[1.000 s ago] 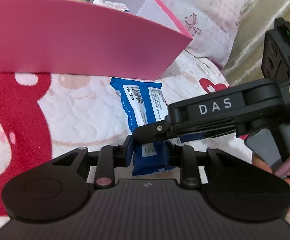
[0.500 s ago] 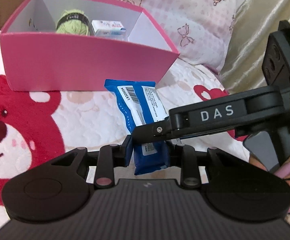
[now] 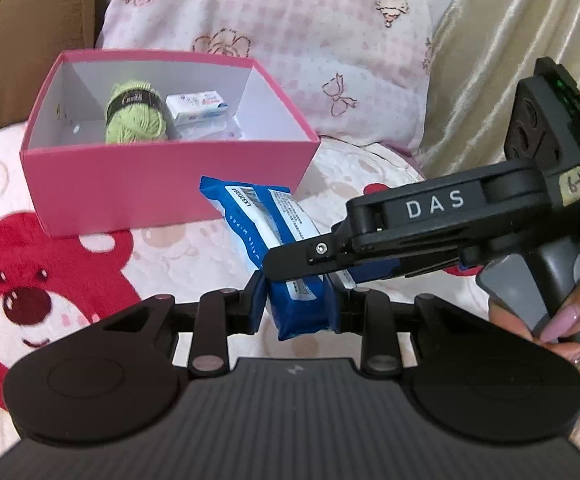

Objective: Organize objects
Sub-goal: 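Lift the snack packet with the right tool over the pink box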

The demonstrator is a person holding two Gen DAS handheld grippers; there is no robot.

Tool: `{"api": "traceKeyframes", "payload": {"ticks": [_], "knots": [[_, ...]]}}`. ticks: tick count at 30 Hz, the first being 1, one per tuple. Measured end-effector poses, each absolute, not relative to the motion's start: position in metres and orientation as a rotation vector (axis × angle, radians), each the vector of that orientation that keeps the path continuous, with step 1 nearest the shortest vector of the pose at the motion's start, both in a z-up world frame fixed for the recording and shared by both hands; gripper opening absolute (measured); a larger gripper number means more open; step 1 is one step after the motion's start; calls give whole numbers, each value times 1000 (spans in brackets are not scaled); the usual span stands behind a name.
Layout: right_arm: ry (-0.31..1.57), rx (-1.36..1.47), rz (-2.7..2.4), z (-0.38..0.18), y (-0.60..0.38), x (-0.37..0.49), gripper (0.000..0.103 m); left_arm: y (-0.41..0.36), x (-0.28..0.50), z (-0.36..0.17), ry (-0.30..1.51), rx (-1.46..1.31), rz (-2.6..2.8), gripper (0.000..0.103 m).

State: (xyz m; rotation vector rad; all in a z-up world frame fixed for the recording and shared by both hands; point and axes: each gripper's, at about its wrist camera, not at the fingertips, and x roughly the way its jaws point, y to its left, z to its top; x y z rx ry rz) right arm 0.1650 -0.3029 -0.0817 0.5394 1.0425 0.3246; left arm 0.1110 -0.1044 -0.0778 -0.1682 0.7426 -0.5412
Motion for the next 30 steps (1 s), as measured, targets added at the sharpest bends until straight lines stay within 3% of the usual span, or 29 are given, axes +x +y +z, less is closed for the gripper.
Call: {"api": "traceKeyframes", "payload": {"ticks": [30], "knots": [[815,529,374,24,-262,124,67,-48,81,29,636,-221,-580,28]]}}
